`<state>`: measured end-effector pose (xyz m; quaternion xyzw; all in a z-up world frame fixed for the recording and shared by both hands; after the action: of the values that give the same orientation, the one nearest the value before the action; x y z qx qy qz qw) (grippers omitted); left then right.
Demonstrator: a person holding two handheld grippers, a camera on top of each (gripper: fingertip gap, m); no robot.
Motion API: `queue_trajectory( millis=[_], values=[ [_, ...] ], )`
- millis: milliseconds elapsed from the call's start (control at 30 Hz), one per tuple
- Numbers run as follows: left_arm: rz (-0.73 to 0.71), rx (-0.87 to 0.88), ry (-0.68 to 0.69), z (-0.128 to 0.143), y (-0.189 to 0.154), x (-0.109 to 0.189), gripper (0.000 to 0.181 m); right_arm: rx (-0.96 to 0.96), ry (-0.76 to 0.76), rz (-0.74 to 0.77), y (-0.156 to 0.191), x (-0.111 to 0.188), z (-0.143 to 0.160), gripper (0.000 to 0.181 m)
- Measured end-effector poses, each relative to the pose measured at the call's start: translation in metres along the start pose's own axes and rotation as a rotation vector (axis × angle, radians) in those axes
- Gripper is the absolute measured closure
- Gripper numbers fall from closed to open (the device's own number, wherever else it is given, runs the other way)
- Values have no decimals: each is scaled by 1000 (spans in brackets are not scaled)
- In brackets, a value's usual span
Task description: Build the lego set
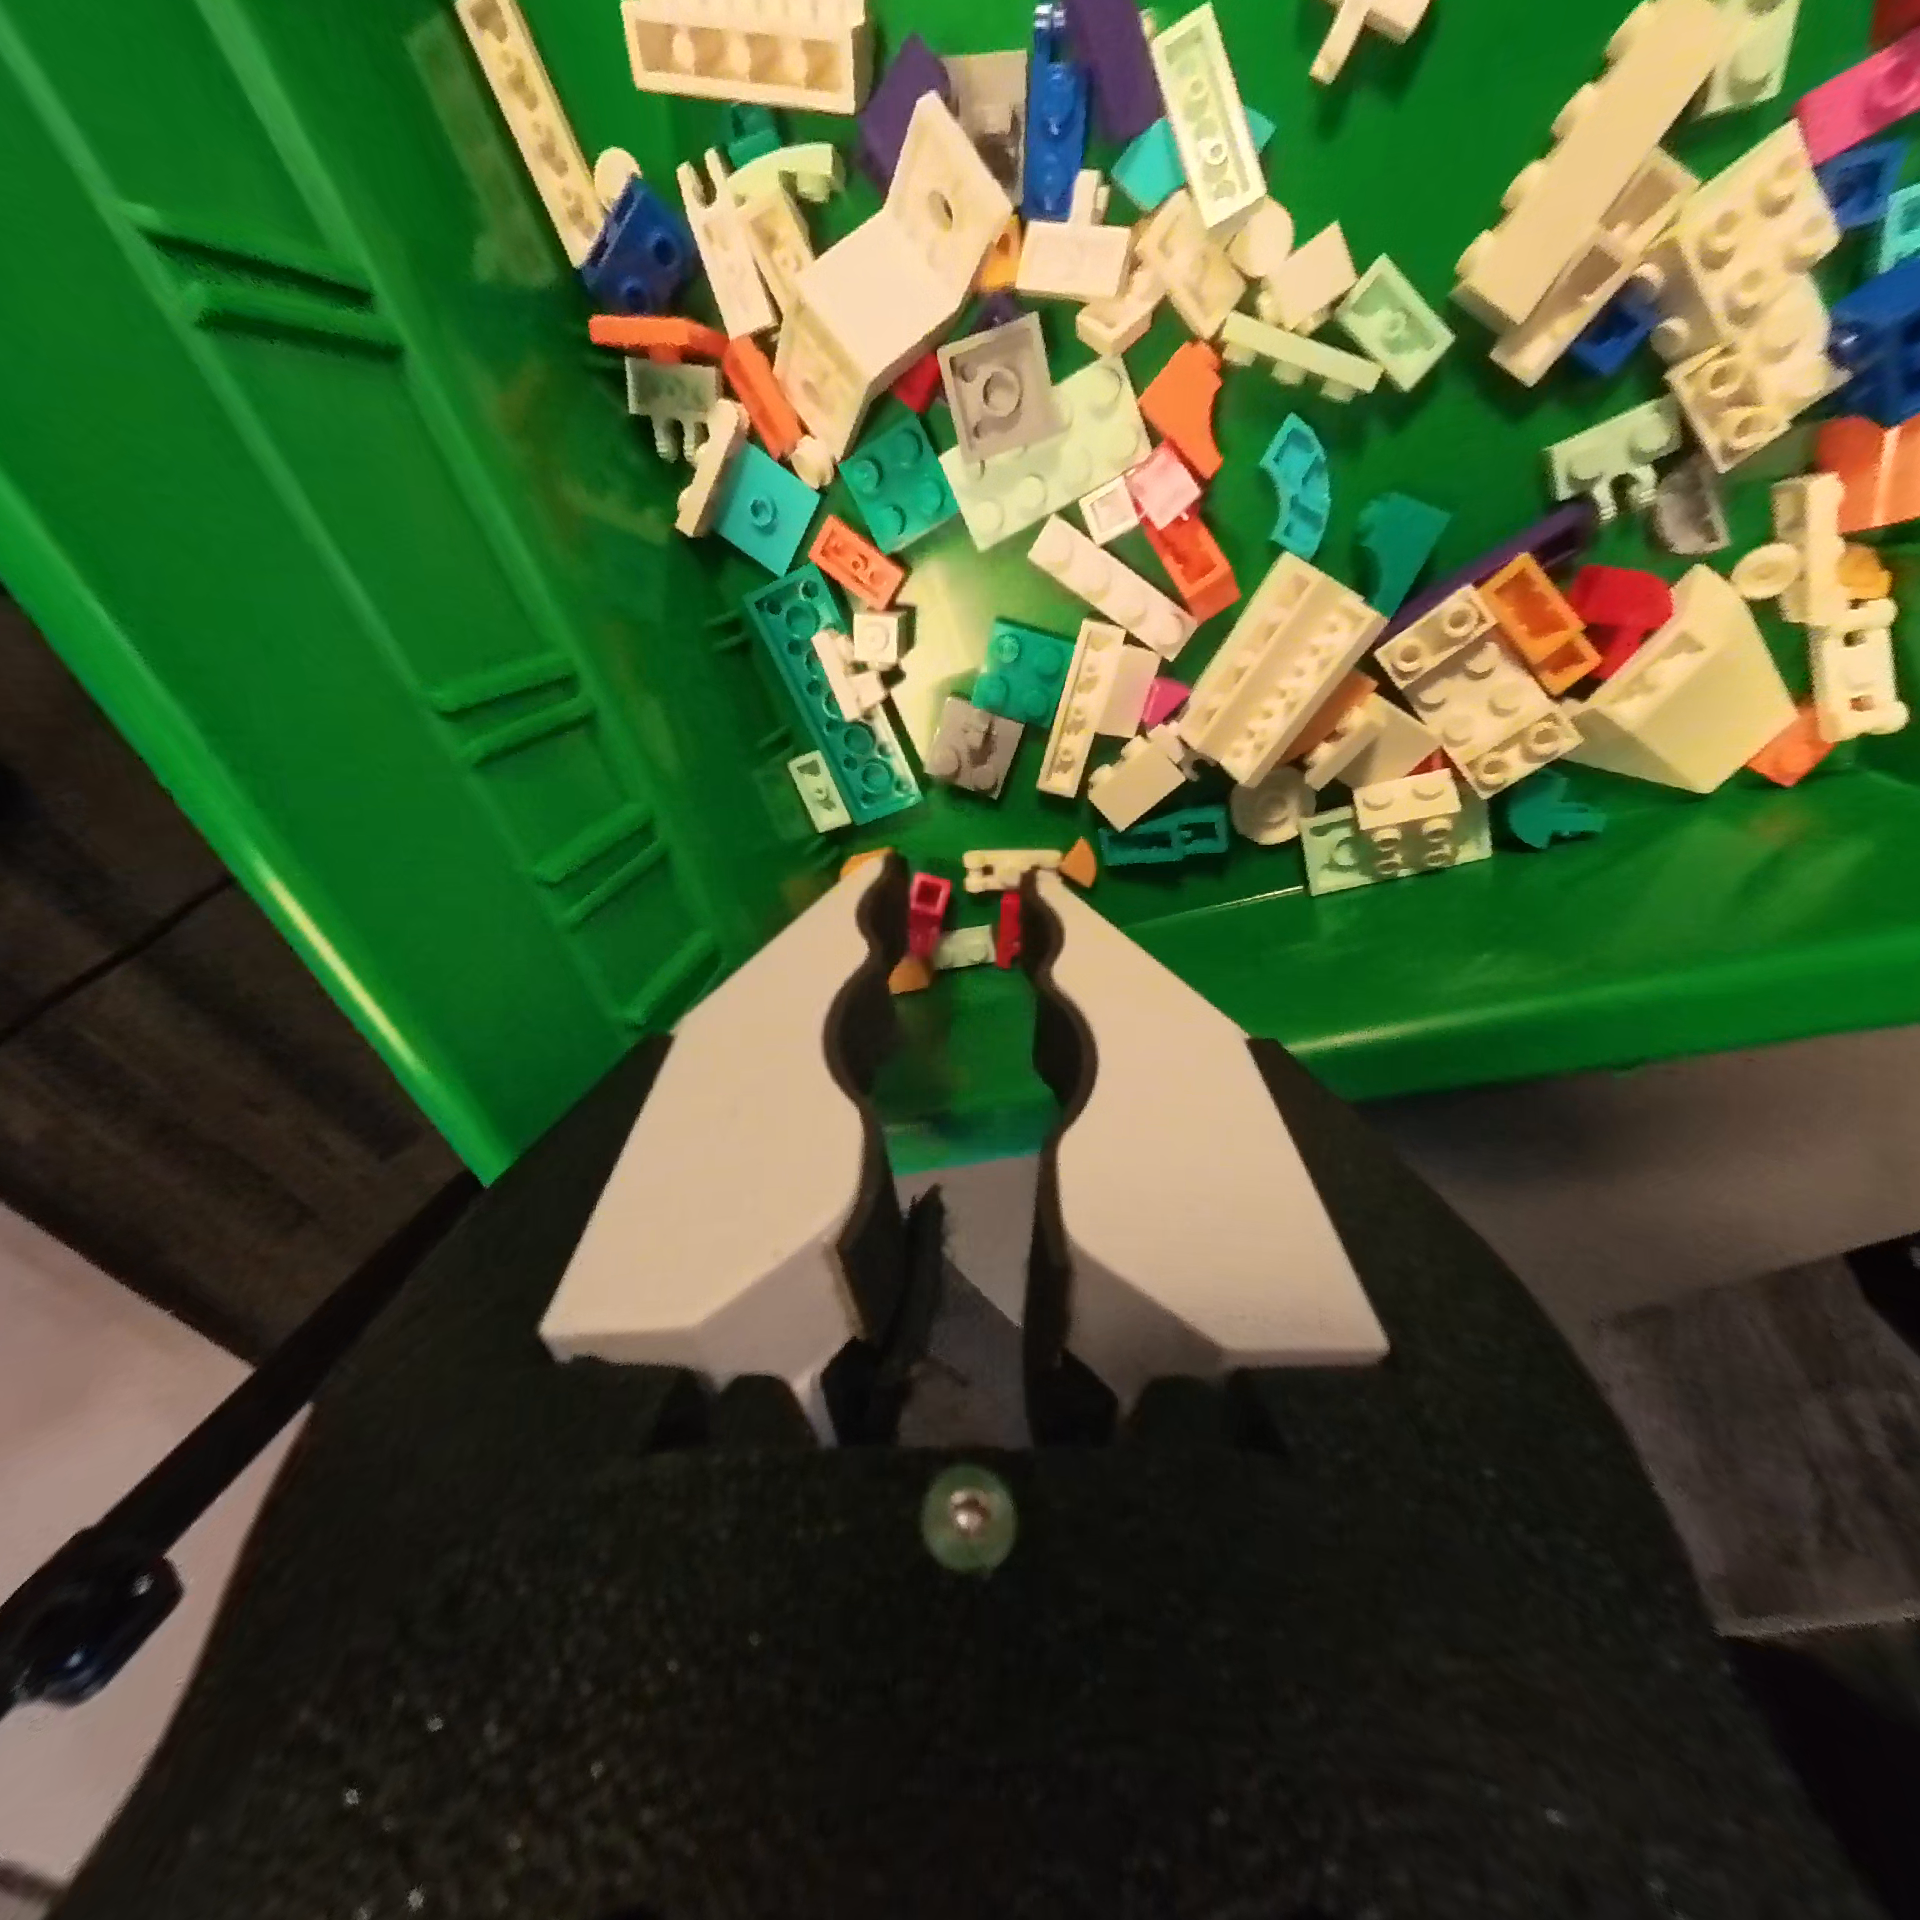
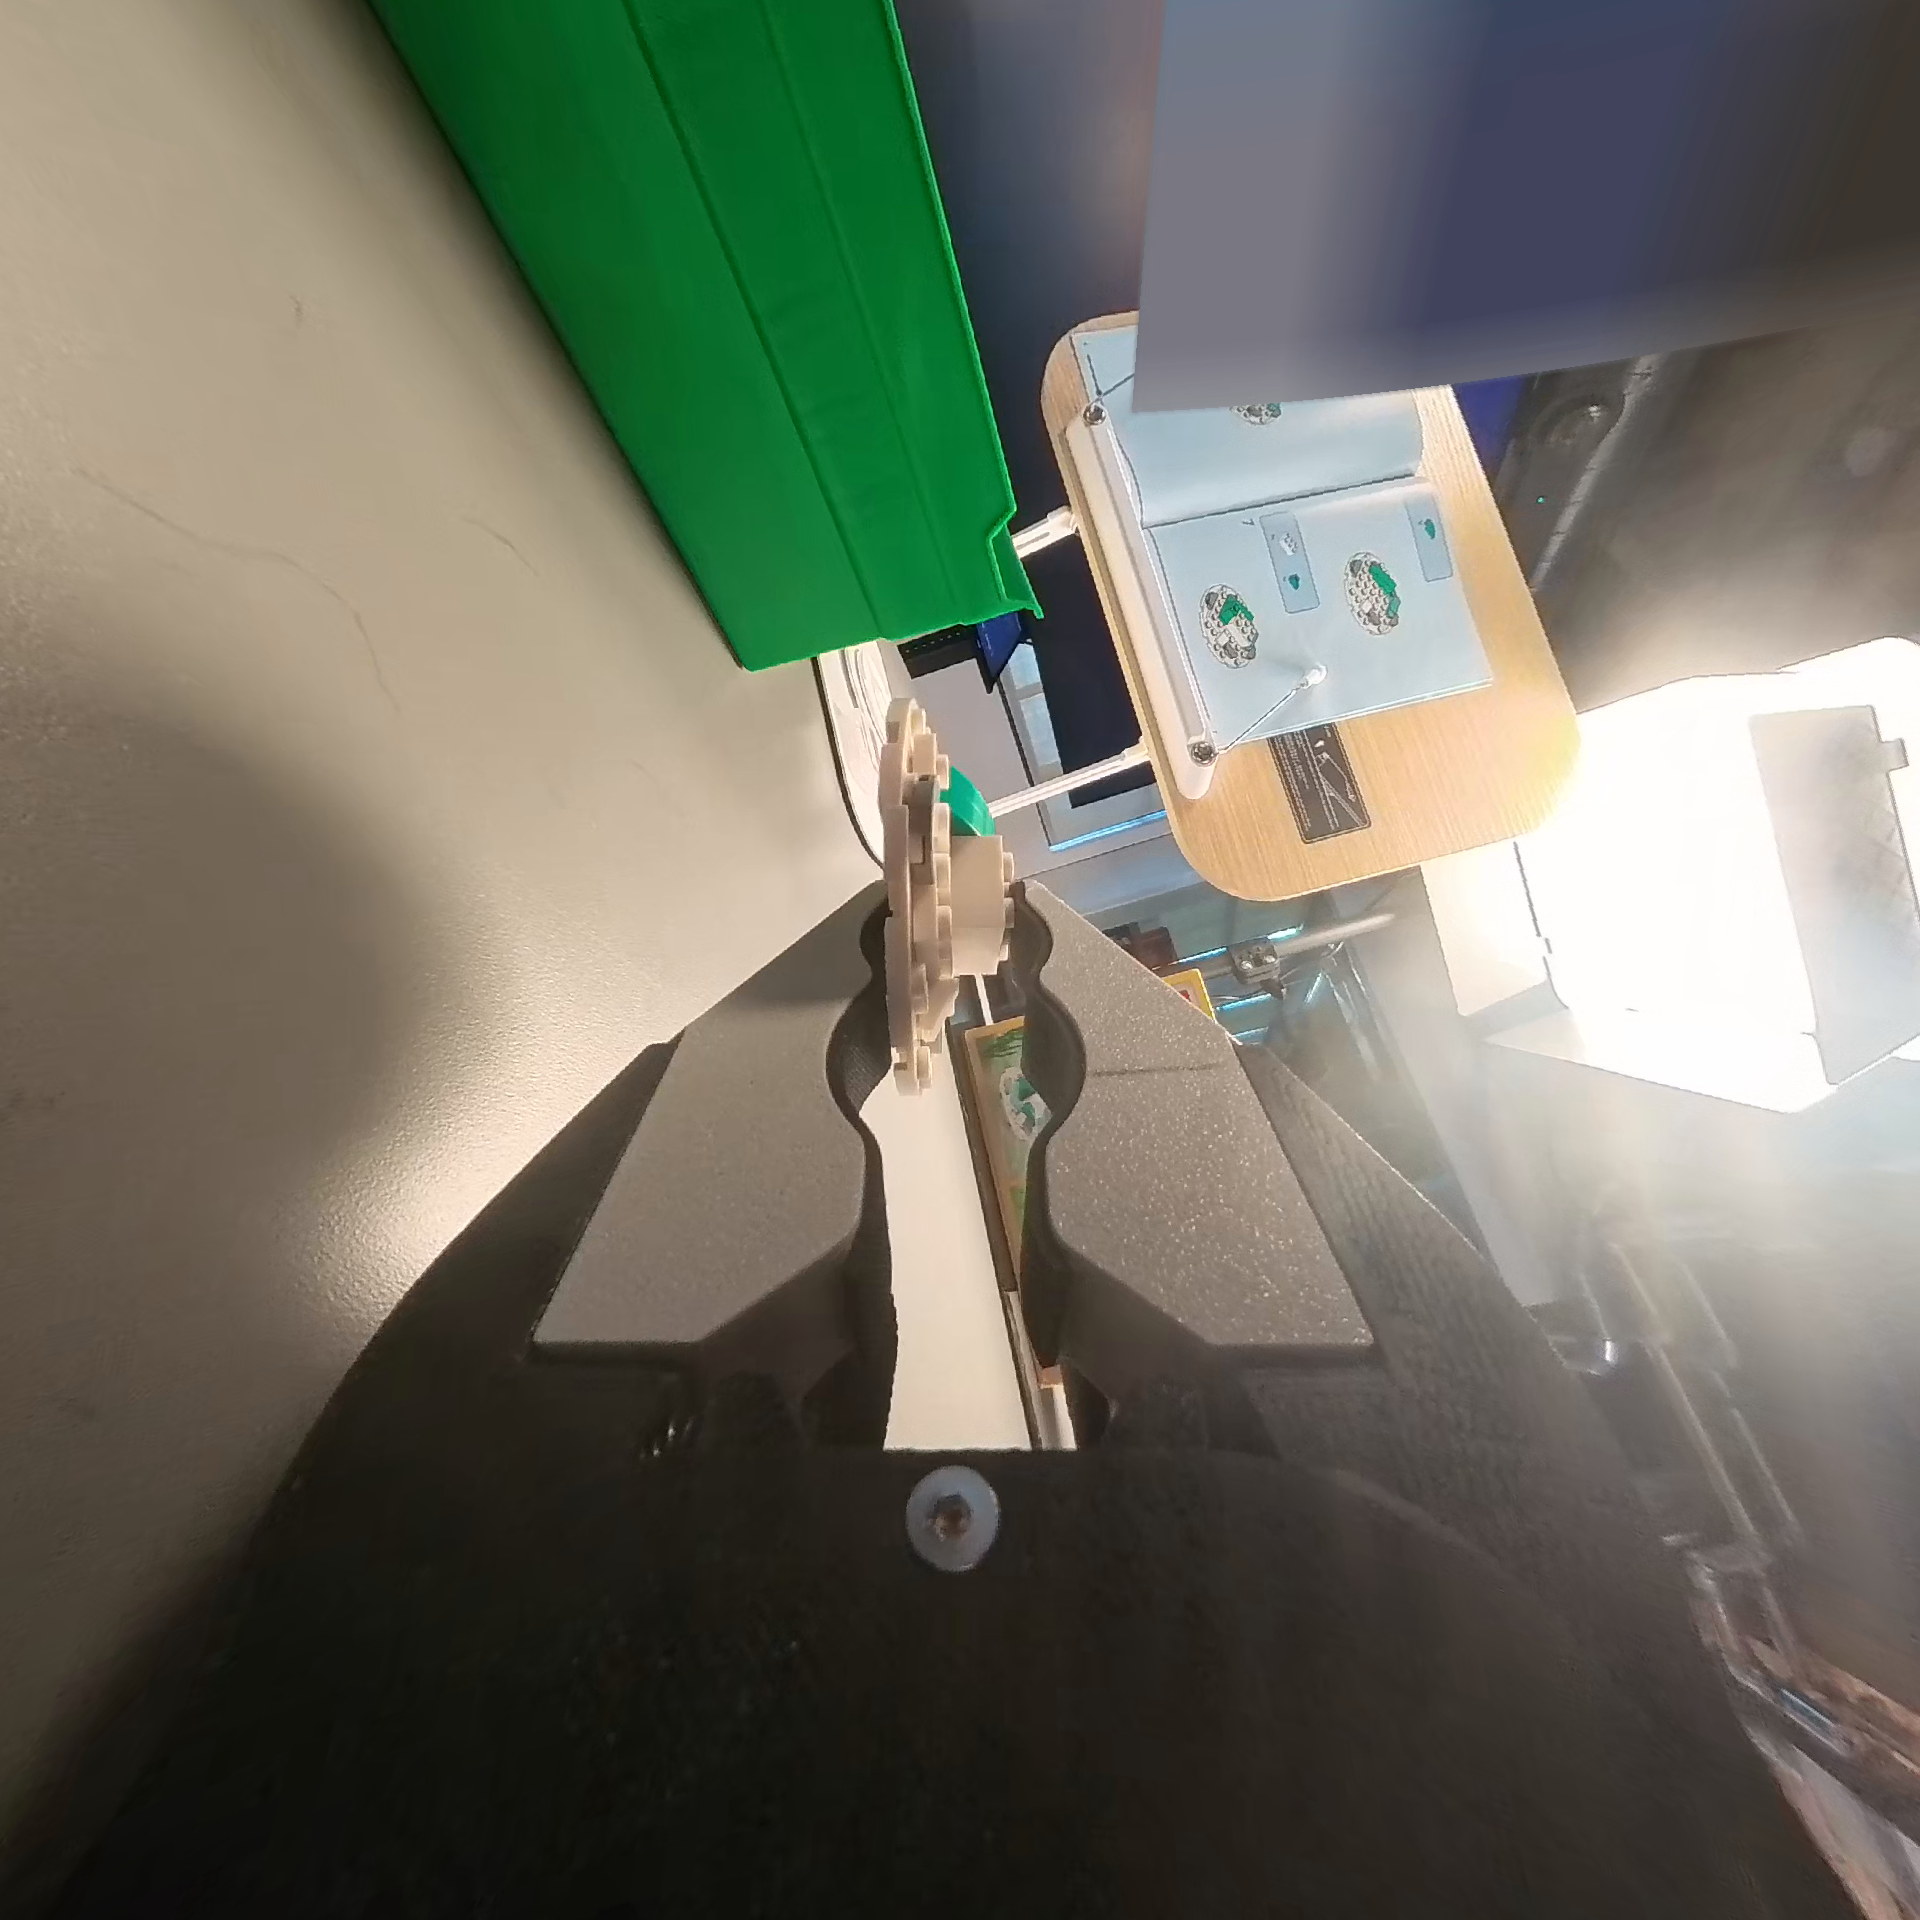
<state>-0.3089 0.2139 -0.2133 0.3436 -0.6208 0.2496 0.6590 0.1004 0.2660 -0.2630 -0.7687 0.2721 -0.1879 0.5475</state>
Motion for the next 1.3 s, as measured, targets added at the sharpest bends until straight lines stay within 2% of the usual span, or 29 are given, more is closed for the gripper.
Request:
queue_trajectory(
  millis=[100,233,267,367,400,567,733,967,1167,1300],
  values=[
    [-19,-6,4,-2,-1,-1,157,-2,-1,0,0,0,0,163],
    [2,-8,-84,-12,-2,0,154,-3,0,-4,0,0,0,163],
    [34,-19,-117,-15,-4,0,152,-4,0,-3,0,0,0,163],
    [302,-85,-302,-30,-23,7,146,-1,0,1,0,0,0,163],
    [328,-92,-339,-35,-26,9,144,-2,-1,3,0,0,0,163],
    [217,-187,-400,-57,-30,1,126,-4,-2,7,0,0,0,163],
    [96,-334,-482,-80,-30,0,128,13,3,9,2,-1,0,163],
    [176,-400,-494,-88,-32,-16,126,20,11,11,1,-4,0,163],
    [244,-346,-659,-88,-47,0,121,20,13,10,2,-5,0,163],
    [188,-343,-671,-87,-54,3,127,19,10,10,2,-4,0,163]
  ],
)
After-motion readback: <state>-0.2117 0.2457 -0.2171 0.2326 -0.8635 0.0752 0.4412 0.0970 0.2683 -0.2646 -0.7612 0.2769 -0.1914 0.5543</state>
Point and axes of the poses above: each gripper's, where its closed fingertips meet, x back along the fingers, z out of its underside, y = z × x across the jaws, the point moved 9 cm from there along x, back along the fingers, and after that the axes turned 3 degrees about y, right-handed, at the moved point
